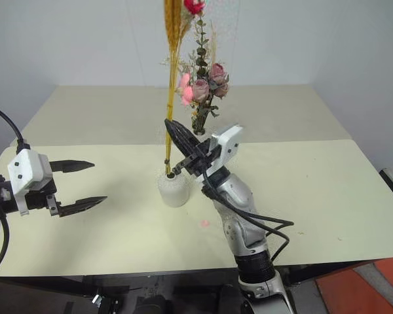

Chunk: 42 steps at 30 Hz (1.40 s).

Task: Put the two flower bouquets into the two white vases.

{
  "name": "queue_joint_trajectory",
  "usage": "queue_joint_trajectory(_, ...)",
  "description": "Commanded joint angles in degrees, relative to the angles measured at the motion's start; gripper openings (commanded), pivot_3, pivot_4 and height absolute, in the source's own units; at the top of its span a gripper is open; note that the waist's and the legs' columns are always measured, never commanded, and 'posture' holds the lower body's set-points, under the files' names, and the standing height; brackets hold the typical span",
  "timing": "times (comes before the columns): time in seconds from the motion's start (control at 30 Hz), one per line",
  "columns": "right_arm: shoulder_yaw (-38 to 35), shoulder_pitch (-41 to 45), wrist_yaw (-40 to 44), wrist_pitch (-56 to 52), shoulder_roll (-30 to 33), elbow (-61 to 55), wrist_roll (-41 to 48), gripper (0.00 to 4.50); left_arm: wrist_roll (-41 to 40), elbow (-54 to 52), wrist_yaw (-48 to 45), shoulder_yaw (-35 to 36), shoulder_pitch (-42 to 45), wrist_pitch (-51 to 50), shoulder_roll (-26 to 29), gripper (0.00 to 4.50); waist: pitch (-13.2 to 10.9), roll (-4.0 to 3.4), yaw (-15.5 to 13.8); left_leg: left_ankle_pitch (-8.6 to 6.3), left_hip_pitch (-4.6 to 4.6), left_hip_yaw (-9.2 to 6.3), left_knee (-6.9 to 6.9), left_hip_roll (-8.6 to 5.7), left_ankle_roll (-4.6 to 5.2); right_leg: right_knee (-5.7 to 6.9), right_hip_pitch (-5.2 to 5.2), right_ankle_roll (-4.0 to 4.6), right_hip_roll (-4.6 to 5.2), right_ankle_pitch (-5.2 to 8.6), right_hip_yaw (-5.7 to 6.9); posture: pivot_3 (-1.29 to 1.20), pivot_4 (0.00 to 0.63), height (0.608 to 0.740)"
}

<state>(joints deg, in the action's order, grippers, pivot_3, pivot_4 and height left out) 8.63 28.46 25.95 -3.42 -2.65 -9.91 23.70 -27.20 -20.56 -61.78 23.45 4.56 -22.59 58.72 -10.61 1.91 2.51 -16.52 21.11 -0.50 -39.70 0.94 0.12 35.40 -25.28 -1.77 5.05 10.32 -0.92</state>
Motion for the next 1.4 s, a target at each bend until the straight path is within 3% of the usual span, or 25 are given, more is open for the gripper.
queue_joint_trajectory(0.03,0.43,0.88,0.63,3.66,-1.02,1.1,-1.68,0.02,-0.64,-1.22,0.5,0.37,1.29,0.13,0.45,4.5,0.0,0.0,0.0,0.0,-0.01,0.0,0.0,0.0,0.0,0.01,0.0,0.0,0.0,0.0,0.0,0.0,0.15,0.74)
queue_joint_trajectory(0.47,-1.47,3.39,0.87,9.66,-1.35,8.91,-4.72,0.02,-0.39,-0.98,0.55,0.48,1.44,0.35,0.71,4.5,0.0,0.0,0.05,0.0,0.0,0.0,0.0,0.0,-0.01,0.03,-0.01,0.01,0.0,0.0,0.0,0.0,0.15,0.74)
queue_joint_trajectory(1.4,0.12,-0.02,2.9,11.23,-0.97,10.78,-7.64,0.02,0.21,-0.13,0.48,-0.31,2.15,1.03,0.61,4.5,0.0,0.0,0.05,0.0,-0.02,-0.01,0.0,0.0,-0.01,0.35,-0.02,0.02,0.0,0.01,0.0,0.0,0.15,0.74)
